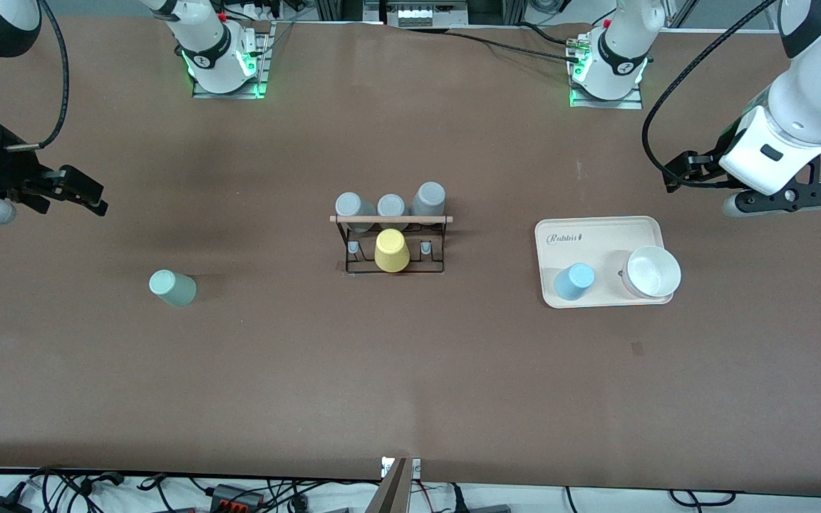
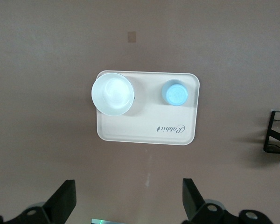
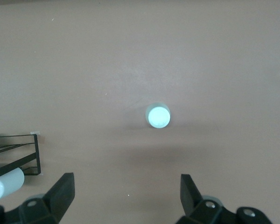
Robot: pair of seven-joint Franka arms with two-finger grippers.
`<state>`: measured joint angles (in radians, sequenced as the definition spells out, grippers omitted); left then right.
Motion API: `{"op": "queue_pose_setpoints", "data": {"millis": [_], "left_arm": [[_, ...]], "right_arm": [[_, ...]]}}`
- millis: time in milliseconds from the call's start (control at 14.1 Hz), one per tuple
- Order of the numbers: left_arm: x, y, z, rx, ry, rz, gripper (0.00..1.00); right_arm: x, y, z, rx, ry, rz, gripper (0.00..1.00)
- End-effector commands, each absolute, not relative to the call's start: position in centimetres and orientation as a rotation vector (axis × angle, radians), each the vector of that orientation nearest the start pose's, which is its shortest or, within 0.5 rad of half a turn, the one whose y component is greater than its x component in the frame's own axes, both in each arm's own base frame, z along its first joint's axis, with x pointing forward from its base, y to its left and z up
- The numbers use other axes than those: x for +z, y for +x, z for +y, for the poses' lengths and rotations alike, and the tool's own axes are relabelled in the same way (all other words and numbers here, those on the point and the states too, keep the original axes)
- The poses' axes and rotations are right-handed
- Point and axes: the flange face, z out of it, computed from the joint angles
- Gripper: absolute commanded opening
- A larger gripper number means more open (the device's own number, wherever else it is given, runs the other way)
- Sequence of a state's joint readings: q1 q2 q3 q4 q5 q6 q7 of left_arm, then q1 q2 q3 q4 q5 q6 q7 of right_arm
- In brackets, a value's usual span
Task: Hang scattered cups on rack with three cups
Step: 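Reach the left gripper down to the light blue cup on the tray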
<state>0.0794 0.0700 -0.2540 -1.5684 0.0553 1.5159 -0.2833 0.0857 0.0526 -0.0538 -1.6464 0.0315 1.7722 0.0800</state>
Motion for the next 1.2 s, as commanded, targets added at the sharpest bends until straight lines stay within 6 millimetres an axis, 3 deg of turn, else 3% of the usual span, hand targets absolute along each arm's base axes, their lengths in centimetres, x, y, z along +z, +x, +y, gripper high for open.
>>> {"op": "queue_pose_setpoints", "data": {"millis": [0,142,425,638,850,992,1134], "left_arm": [[59.0,55.8,-8.4,0.176,-3.089,-0.133,1.0],[59.0,55.8,-8.4,0.174,-3.089,-0.133,1.0],[58.7,55.8,-8.6,0.183,-3.088,-0.071,1.0],[55.6,57.9,-9.0,0.244,-3.096,-0.033,1.0],[48.3,62.9,-9.8,0.313,-3.137,-0.017,1.0],[44.0,64.9,-10.6,0.289,-3.149,-0.001,1.0],[38.5,65.8,-10.4,0.366,-3.153,-0.012,1.0]], "right_arm": [[58.1,58.4,2.1,-0.04,-3.107,0.158,1.0],[60.2,58.6,2.0,-0.1,-3.128,0.138,1.0],[59.6,58.8,2.0,-0.074,-3.132,0.135,1.0],[59.1,58.7,1.6,-0.046,-3.133,0.152,1.0],[58.1,58.6,1.7,-0.003,-3.136,0.176,1.0],[57.2,58.4,1.9,0.029,-3.138,0.172,1.0],[56.9,58.5,1.8,0.036,-3.138,0.174,1.0]]}}
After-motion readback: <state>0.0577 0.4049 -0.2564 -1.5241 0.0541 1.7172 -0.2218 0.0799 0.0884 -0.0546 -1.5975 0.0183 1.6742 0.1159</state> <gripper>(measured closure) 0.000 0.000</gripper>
